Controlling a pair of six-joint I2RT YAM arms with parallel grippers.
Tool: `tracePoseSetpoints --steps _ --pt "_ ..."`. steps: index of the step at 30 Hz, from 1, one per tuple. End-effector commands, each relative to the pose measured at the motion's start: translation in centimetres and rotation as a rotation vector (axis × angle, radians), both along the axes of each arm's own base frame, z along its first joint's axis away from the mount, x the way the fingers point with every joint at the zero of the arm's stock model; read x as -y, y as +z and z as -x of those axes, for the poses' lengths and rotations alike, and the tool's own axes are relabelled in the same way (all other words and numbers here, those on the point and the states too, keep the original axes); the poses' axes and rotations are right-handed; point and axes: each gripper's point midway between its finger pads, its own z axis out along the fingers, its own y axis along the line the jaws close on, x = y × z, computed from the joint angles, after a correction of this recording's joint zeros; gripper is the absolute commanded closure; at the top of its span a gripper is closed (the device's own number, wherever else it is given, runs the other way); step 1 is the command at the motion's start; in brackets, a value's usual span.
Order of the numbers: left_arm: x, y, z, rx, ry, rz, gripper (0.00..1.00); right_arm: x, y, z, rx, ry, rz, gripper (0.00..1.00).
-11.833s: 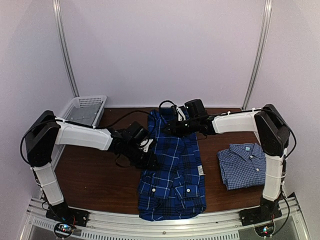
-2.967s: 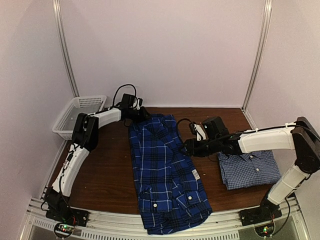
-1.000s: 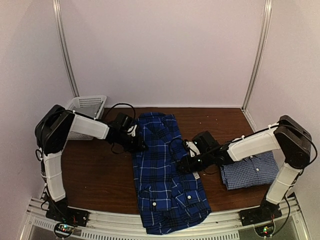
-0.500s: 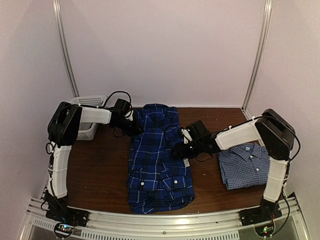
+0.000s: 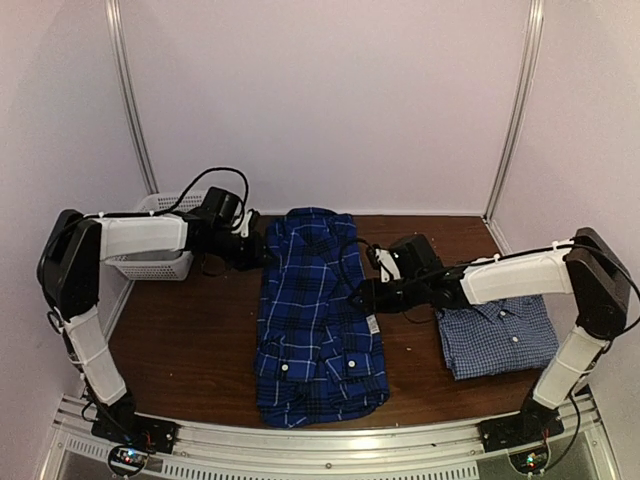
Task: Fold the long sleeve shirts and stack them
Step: Pick up the rectangle-folded shirt from the center of the board.
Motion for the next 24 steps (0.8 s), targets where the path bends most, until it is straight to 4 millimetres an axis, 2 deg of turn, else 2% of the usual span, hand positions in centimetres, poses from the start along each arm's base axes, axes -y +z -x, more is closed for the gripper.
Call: tracePoseSetpoints --steps 1,7,12,14,19,24 --pt "-0.1 0.1 5.0 0.011 -0.016 -0.002 0.67 1.0 -0.2 3.0 -0.004 -0.021 0.008 0.47" --pt "-0.4 -0.9 11.8 0.005 -0.008 0.009 0.67 1.4 0.3 7.1 0.001 0.003 -0.018 0.47" --pt "-1.0 -2.1 16.5 -0.007 0.009 0.007 0.66 2.0 -0.5 9.8 -0.012 0.017 -0.030 0.47" --pt "-1.4 -3.1 18.1 -0.026 0.016 0.001 0.66 2.0 -1.0 10.6 -0.020 0.024 -0.028 0.47" --pt "-1.9 -4.7 20.6 -0.054 0.033 -0.025 0.66 2.1 -2.4 11.8 -0.041 0.035 -0.004 0.48" --pt "-1.6 -5.8 22.0 -0.073 0.012 -0.057 0.65 2.2 -3.3 12.2 -0.051 0.040 0.022 0.49"
